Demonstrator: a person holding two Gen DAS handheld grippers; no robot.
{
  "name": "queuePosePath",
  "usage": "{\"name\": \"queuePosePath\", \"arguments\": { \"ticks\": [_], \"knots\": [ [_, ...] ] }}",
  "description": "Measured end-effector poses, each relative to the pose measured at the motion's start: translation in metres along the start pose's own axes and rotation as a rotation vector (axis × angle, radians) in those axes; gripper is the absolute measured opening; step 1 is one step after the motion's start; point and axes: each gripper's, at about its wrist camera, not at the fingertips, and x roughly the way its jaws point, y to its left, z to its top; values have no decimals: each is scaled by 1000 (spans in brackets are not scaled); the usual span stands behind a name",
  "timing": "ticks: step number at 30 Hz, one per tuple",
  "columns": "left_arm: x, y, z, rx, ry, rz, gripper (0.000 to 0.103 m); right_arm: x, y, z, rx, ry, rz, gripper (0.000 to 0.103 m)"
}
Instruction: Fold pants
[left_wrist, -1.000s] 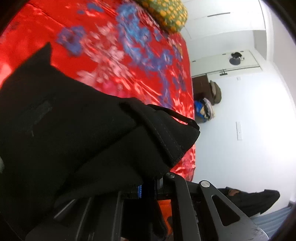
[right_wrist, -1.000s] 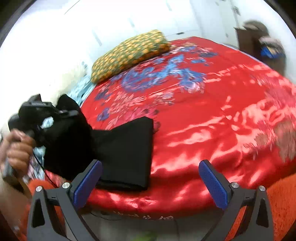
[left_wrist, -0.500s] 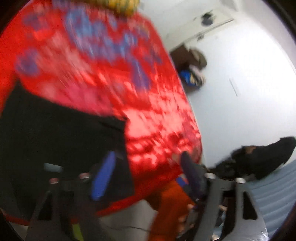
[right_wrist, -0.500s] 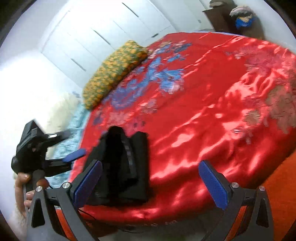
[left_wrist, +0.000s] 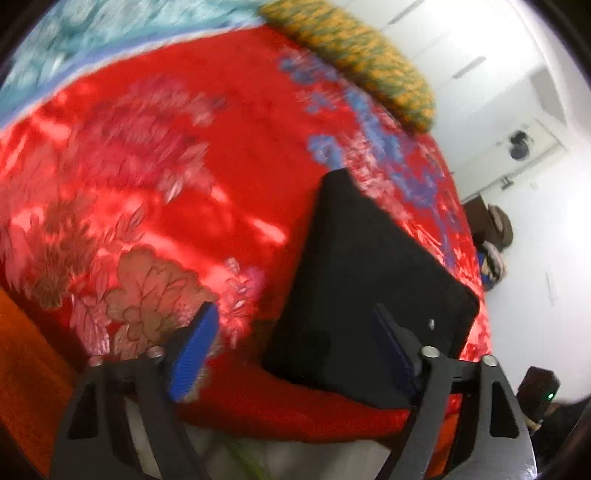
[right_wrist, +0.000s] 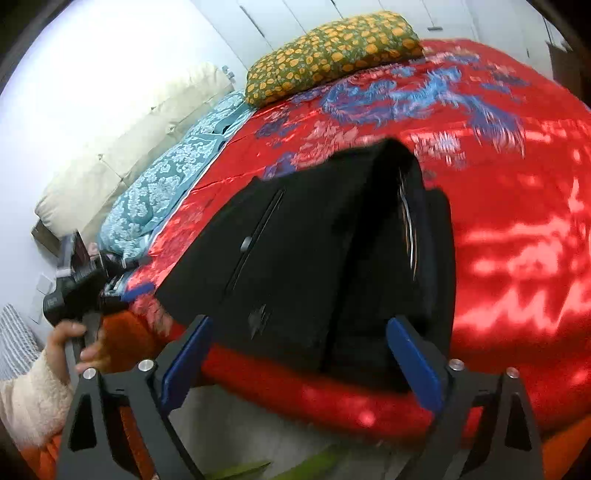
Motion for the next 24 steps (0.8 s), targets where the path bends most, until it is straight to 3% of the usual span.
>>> {"name": "queuePosePath", "arguments": {
  "ticks": [2, 4, 8, 10, 12, 15, 20, 22, 24],
  "knots": [
    [-6, -1, 5, 4, -50, -30, 80, 17, 4, 13, -41, 24, 23, 88],
    [-12, -9, 9, 63, -95, 10, 80, 32, 3, 16, -46, 66, 11, 83],
    [-5, -10, 10, 58, -101, -3, 81, 50, 1, 16, -4, 123, 38, 76],
    [0, -4, 11, 25, -86, -22, 81, 54, 2, 15, -13, 154, 71, 60],
    [-3, -2, 11, 19, -86, -13, 81, 51, 2, 16, -26, 163, 53, 21],
    [-7, -2, 11, 26, -100, -13, 81, 28, 1, 28, -47, 118, 55, 12],
    [-11, -19, 4, 98, -104, -26, 81, -8, 18, 60, -238, 29, -139, 11],
    [-6, -29, -1, 150, -92, -11, 81, -6, 5, 62, -240, 34, -198, 11],
    [-3, -37, -5, 191, -78, 2, 81, 9, -23, 51, -161, 101, -215, 11]
  ]
}}
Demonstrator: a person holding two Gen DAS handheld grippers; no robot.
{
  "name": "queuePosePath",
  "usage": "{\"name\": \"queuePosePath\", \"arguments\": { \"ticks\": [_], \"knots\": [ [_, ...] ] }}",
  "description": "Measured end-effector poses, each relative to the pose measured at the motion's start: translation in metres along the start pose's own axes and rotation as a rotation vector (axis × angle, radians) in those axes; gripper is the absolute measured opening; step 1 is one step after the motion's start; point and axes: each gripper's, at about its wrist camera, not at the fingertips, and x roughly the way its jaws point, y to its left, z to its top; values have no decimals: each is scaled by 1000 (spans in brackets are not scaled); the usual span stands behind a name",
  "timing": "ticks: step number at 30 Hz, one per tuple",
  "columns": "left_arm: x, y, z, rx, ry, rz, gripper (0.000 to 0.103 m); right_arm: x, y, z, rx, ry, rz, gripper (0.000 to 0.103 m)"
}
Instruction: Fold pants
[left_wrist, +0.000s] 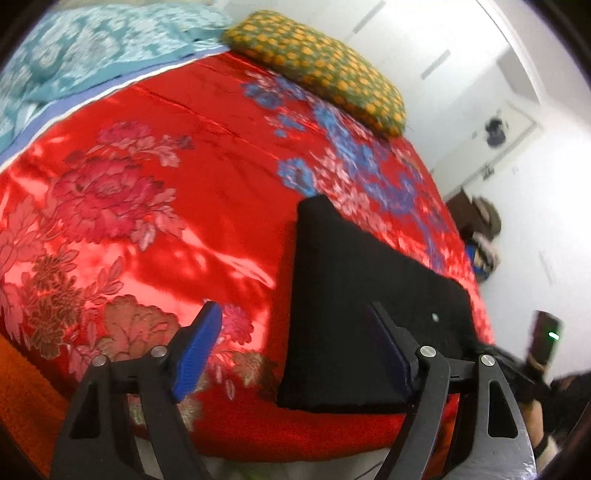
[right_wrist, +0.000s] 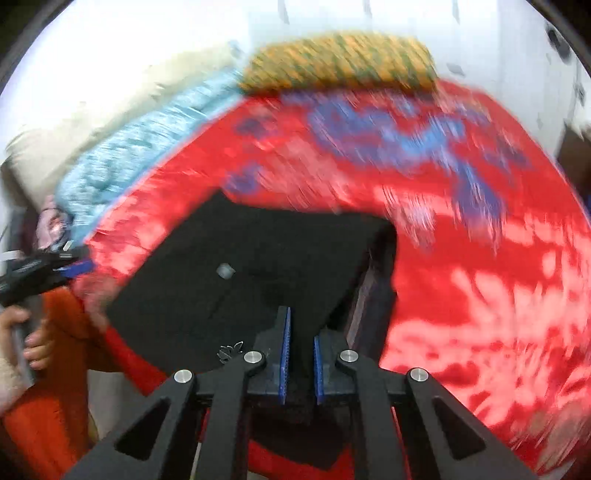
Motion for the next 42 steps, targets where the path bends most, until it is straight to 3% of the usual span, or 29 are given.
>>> {"name": "queuePosePath", "arguments": {
  "ticks": [1, 3, 4, 5, 6, 8, 14, 15, 16, 18, 20, 22, 24, 25, 26, 27, 28, 29, 33, 37, 39, 42],
  "knots": [
    [3, -5, -2, 26, 11, 8, 81, 18, -13, -11, 66, 62, 23, 13],
    [6, -10, -5, 56, 23, 25, 81, 24, -27, -20, 152, 51, 68, 26],
    [6, -10, -6, 62, 27, 31, 81, 16, -34, -22, 205, 5, 103, 37],
    [8, -10, -6, 62, 32, 35, 81, 8, -41, -23, 231, -22, 107, 59],
    [9, -8, -6, 58, 36, 34, 81, 1, -45, -22, 235, -49, 106, 69],
    [11, -5, -4, 42, 39, 33, 81, -10, -49, -22, 202, -77, 88, 69],
    [19, 2, -3, -4, 50, 45, 81, 12, -46, -29, 167, 73, 110, 66],
    [19, 1, -3, -1, 52, 50, 81, 18, -44, -30, 163, 98, 123, 43],
    [18, 1, -4, 6, 54, 57, 81, 21, -40, -28, 159, 108, 138, 33],
    [13, -2, -7, 30, 49, 66, 81, 10, -24, -21, 105, 95, 108, 19],
    [9, -6, -8, 57, 39, 63, 81, -11, -9, -17, 35, 81, 85, 16],
    [7, -14, -9, 94, 28, 59, 83, -18, -7, -25, 16, 69, 62, 15],
    [11, -25, -12, 140, 31, 65, 83, 5, -19, -42, 38, 139, 12, 15],
    [14, -31, -13, 170, 36, 71, 83, 13, -28, -50, 81, 144, 26, 15],
    [17, -39, -16, 210, 43, 86, 83, 12, -36, -52, 138, 117, 52, 21],
    [18, -44, -18, 233, 44, 98, 83, 8, -40, -50, 173, 105, 56, 36],
    [18, -51, -23, 275, 44, 125, 83, 3, -42, -48, 189, 95, 52, 43],
    [19, -55, -24, 296, 41, 139, 84, -7, -43, -43, 188, 76, 40, 48],
    [20, -79, -28, 415, -11, 201, 86, -38, -34, -8, 95, -24, -20, 48],
    [34, -97, -35, 495, 2, 201, 87, -33, -5, 36, -4, -100, 35, 47],
    [49, -101, -50, 569, 69, 230, 87, -7, -1, 50, -6, -76, 36, 47],
    [63, -99, -67, 627, 136, 250, 92, 57, -16, 46, -9, 95, -91, 39]
  ]
}}
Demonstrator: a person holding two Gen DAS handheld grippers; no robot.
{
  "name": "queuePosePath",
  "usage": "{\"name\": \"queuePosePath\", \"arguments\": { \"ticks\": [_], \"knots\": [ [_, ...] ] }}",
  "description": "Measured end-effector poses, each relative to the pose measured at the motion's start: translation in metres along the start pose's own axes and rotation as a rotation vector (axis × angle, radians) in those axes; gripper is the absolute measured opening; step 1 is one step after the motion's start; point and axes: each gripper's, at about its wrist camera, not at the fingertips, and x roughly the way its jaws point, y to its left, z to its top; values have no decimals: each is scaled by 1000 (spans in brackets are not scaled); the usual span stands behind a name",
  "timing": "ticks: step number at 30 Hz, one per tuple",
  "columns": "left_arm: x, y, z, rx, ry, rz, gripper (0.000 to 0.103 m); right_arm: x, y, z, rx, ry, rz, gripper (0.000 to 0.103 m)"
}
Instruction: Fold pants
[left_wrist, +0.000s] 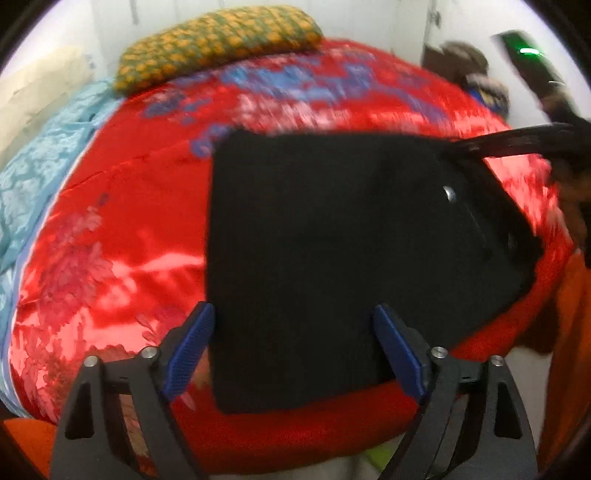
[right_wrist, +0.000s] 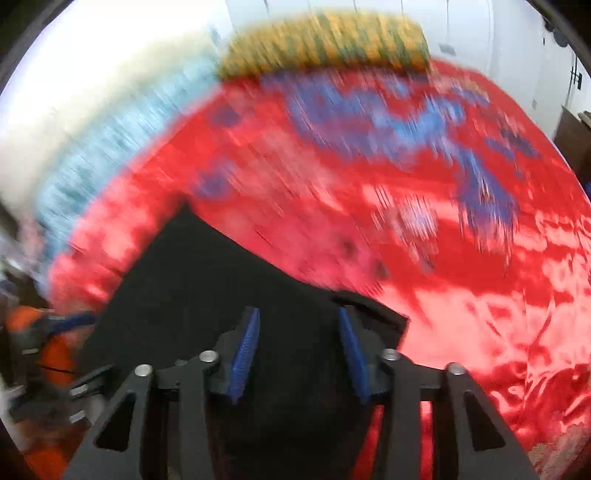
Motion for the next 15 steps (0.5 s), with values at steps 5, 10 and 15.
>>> {"name": "queuePosePath", "arguments": {
  "ticks": [5, 10, 15],
  "knots": [
    [-17, 9, 0, -47, -15, -9, 93, -8, -9, -3, 80, -53, 22, 40],
    [-38, 16, 0, -99, -81, -20, 94, -71, 10, -26, 26, -171, 20, 43],
    [-26, 8, -1, -96, -47, 2, 95, -89, 66, -85, -92, -204, 35, 43]
  ]
}}
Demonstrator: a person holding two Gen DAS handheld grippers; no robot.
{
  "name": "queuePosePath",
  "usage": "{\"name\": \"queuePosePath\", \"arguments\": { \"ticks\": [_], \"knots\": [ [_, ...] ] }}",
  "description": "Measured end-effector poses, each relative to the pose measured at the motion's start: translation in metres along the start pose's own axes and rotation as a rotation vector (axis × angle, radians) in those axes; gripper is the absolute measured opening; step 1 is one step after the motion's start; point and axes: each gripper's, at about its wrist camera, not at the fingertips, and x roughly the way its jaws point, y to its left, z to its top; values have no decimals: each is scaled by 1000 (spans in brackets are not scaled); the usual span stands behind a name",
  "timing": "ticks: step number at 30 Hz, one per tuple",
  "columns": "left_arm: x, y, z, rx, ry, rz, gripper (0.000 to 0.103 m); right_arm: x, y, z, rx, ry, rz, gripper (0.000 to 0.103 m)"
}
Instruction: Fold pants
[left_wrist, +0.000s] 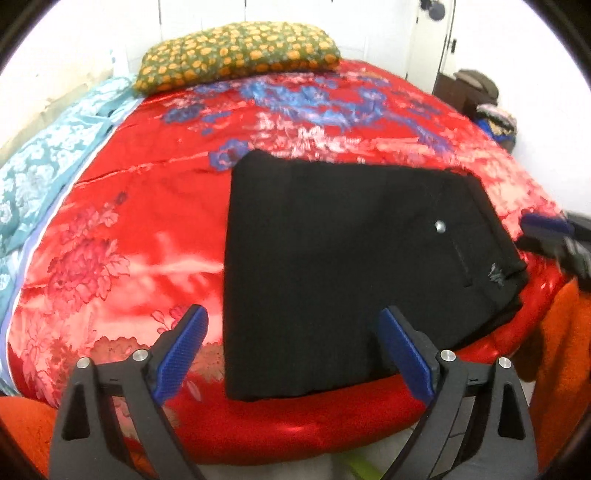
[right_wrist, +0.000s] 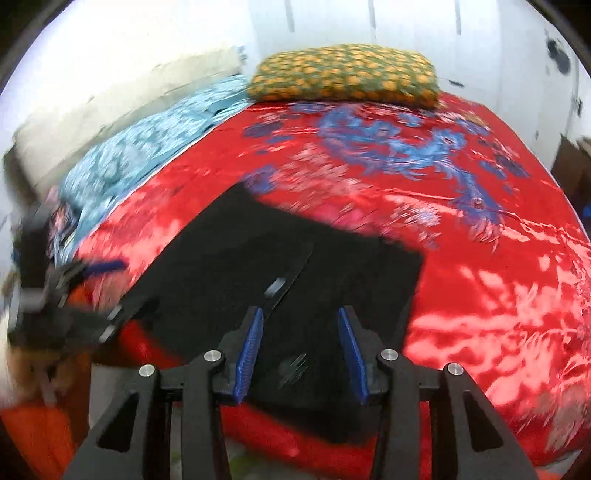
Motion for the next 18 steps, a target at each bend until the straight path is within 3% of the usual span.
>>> {"name": "queuePosePath", "arguments": {
  "ticks": [2, 5, 18],
  "knots": [
    [7, -4, -1, 14, 19, 10, 95, 7, 14, -20, -24, 8, -36, 43],
    [16, -9, -5, 49, 45, 19, 95, 32, 15, -48, -27, 110, -45, 43],
    [15, -8, -7, 44, 54, 23, 97, 30, 19, -49, -22, 77, -58, 48]
  ]
}}
